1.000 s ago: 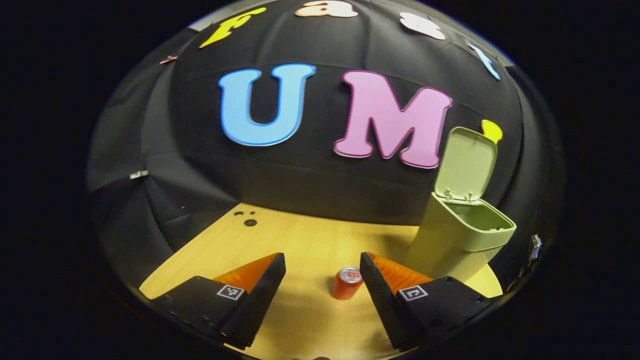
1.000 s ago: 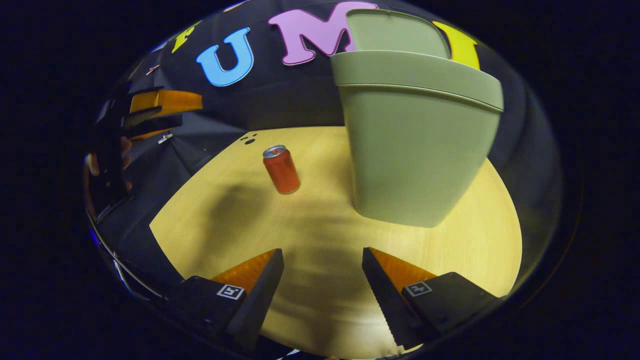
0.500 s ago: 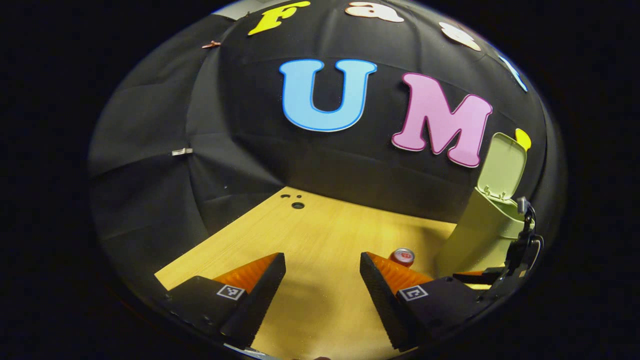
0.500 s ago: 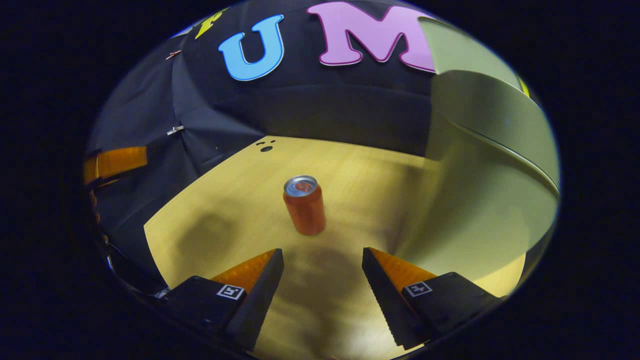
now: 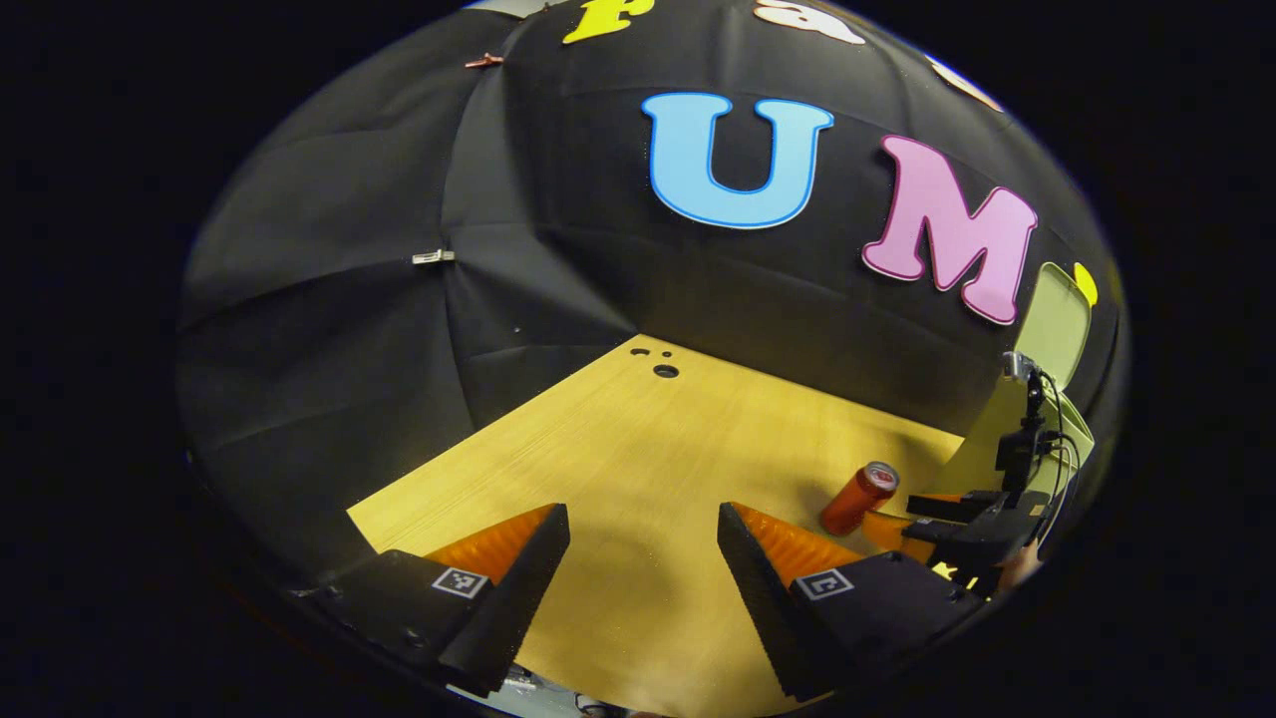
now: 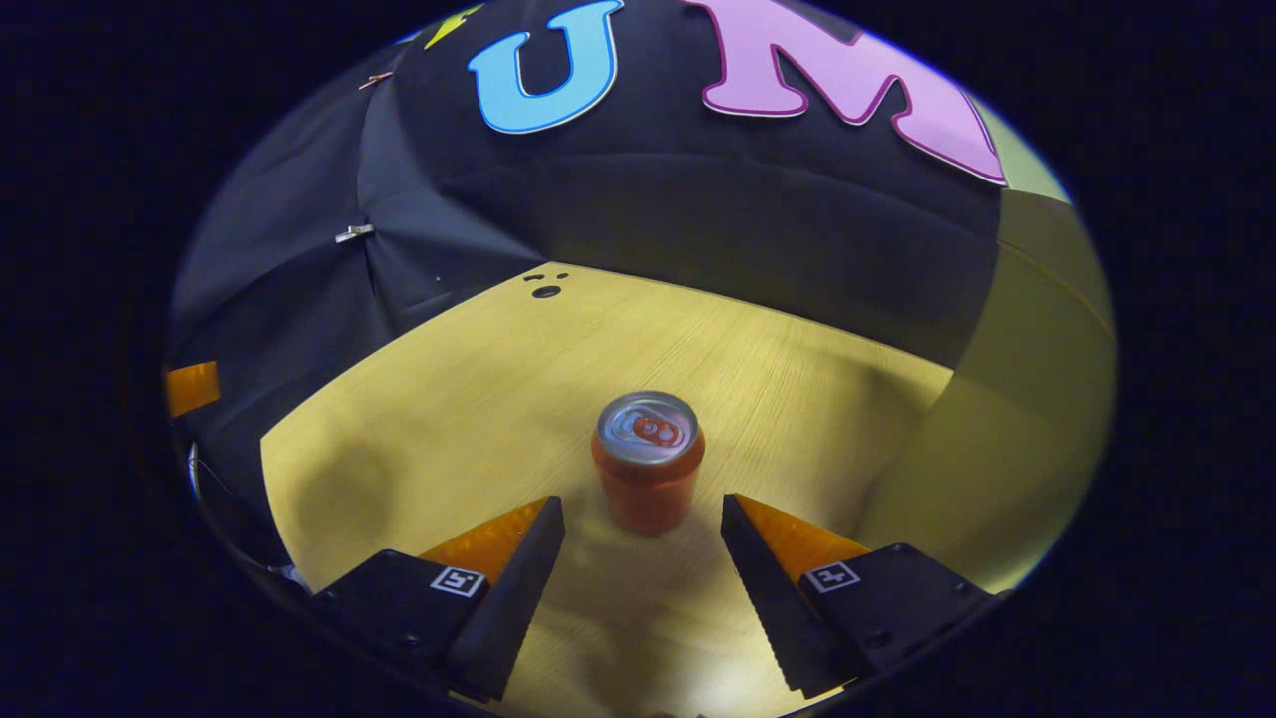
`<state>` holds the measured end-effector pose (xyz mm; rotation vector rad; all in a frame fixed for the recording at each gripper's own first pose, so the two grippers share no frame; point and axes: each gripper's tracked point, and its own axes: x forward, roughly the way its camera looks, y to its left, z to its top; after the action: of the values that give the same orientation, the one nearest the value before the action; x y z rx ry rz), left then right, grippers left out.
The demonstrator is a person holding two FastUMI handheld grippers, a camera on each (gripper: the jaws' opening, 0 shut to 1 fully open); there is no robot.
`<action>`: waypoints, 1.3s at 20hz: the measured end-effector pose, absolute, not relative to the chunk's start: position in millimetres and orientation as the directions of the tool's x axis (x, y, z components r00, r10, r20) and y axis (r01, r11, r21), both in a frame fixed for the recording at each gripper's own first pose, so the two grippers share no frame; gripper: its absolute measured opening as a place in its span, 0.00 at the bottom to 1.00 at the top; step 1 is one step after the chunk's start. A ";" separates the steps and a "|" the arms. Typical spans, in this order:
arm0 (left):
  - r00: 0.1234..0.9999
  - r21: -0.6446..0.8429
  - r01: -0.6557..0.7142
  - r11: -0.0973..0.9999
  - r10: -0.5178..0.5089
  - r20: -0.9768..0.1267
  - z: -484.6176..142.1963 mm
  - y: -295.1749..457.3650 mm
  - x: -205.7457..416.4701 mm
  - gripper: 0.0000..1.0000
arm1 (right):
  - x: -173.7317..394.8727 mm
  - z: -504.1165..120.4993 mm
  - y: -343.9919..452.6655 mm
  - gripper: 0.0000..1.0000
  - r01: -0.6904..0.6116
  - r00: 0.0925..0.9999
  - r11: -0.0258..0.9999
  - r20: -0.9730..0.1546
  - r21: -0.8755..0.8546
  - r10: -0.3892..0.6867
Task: Press the lid of the desktop garbage bin to open it, pick up the crumpled paper on the desktop and throw it into the bin, then pick up the pop can on the desktop and drop it into the bin, and finally close the garbage bin lid.
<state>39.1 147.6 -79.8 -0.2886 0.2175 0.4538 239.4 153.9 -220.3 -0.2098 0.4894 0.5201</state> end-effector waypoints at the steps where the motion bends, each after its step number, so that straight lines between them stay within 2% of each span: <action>1: 0.870 -0.222 -0.471 0.854 0.408 -0.277 -82.9 152.0 35.3 0.96 | 247.4 -223.8 155.9 0.99 -0.517 0.757 0.854 -0.501 -0.066 0.419; 6: 0.835 -0.218 -0.519 0.826 0.437 -0.334 -101.8 160.5 17.4 0.96 | 282.3 -230.3 161.5 1.00 -0.491 0.772 0.868 -0.498 -0.071 0.396; 14: 0.815 -0.204 -0.538 0.818 0.443 -0.373 -115.6 152.3 8.7 0.96 | 292.3 -242.9 177.6 0.99 -0.513 0.756 0.854 -0.515 -0.082 0.405; 16: 0.818 -0.200 -0.532 0.823 0.438 -0.372 -115.0 148.9 10.3 0.96 | 289.2 -240.2 178.1 0.83 -0.523 0.753 0.848 -0.514 -0.088 0.411; 17: 0.820 -0.196 -0.528 0.826 0.436 -0.372 -115.4 146.9 12.1 0.96 | 287.3 -240.7 178.1 0.88 -0.528 0.749 0.845 -0.517 -0.087 0.415; 18: 0.821 -0.194 -0.525 0.829 0.433 -0.371 -114.5 145.3 13.6 0.96 | 284.8 -238.9 178.6 0.83 -0.535 0.745 0.841 -0.517 -0.085 0.421; 23: 0.843 -0.188 -0.490 0.851 0.407 -0.353 -108.9 130.0 18.5 0.96 | 263.6 -202.7 179.4 0.83 -0.571 0.744 0.816 -0.476 -0.087 0.469; 26: 0.859 -0.162 -0.456 0.875 0.384 -0.340 -107.0 116.9 19.7 0.96 | 246.5 -151.0 182.7 0.83 -0.601 0.748 0.796 -0.403 -0.076 0.527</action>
<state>19.7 116.9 -107.0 -0.2420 0.3050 0.4453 246.5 182.7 -151.0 -0.2067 0.3768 0.6214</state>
